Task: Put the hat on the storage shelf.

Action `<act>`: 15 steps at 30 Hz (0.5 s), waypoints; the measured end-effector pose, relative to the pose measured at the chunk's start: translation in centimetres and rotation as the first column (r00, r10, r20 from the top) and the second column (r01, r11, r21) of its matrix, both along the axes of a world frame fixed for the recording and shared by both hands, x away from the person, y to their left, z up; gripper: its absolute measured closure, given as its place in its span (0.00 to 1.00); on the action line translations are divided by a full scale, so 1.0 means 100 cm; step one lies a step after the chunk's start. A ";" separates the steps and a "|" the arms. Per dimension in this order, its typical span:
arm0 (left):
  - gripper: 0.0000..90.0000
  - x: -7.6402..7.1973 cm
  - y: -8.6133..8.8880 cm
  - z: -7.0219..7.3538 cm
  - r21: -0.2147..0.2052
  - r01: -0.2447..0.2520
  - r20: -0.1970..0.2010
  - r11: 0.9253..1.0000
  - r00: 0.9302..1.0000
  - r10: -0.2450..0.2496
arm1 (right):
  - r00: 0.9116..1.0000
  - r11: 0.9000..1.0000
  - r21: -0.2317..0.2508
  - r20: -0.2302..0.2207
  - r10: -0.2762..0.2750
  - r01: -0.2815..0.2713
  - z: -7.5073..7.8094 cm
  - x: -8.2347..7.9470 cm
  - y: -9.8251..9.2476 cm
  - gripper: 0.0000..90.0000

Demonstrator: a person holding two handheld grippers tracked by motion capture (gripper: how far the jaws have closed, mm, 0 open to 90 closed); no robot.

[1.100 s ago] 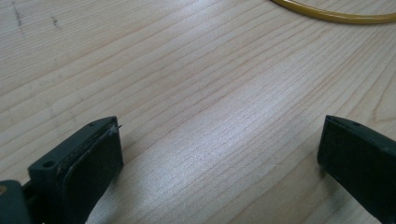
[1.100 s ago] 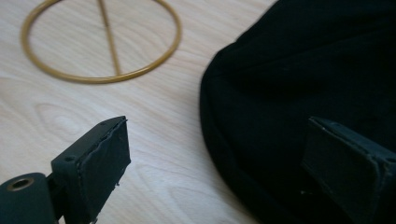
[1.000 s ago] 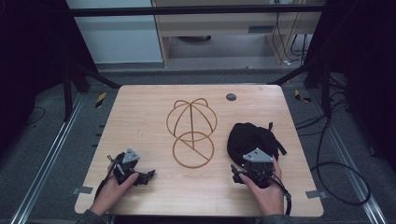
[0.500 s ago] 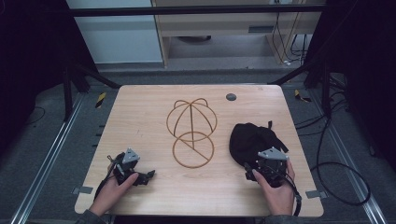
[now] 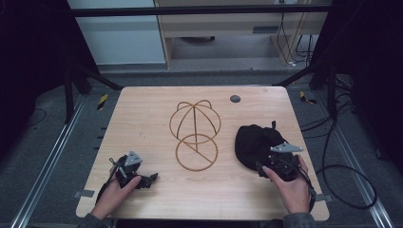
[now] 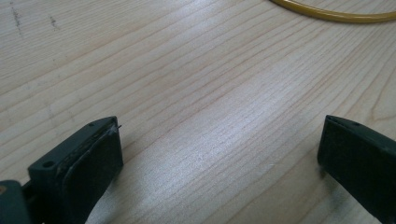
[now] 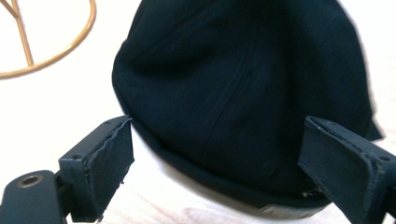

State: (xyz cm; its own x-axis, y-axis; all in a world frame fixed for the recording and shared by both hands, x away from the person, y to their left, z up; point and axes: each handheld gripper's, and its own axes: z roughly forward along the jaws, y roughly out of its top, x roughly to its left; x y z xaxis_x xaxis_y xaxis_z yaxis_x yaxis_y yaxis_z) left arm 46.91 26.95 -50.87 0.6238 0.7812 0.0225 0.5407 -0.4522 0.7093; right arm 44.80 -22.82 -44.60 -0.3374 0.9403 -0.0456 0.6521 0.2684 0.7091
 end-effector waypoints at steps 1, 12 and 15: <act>0.00 0.000 0.000 0.000 0.000 0.000 0.000 1.000 1.000 0.000 | 1.000 1.000 -0.009 -0.015 0.010 -0.010 0.006 0.005 -0.001 0.10; 0.00 0.000 0.000 0.000 -0.002 0.000 0.000 1.000 1.000 0.000 | 0.987 0.989 -0.075 -0.112 0.117 -0.126 0.053 0.051 -0.004 0.24; 0.00 0.000 0.000 0.000 -0.003 0.001 0.000 1.000 1.000 -0.001 | 0.981 0.983 -0.076 -0.117 0.156 -0.165 0.062 0.062 -0.002 0.28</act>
State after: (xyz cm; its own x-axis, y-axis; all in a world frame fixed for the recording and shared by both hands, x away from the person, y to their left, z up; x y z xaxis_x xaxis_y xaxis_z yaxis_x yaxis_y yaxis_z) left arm 46.93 26.92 -50.88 0.6247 0.7806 0.0205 0.5402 -0.4510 0.7105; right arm 51.00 -23.02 -38.41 -0.4910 0.8678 -0.0768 0.6683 0.4318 0.6057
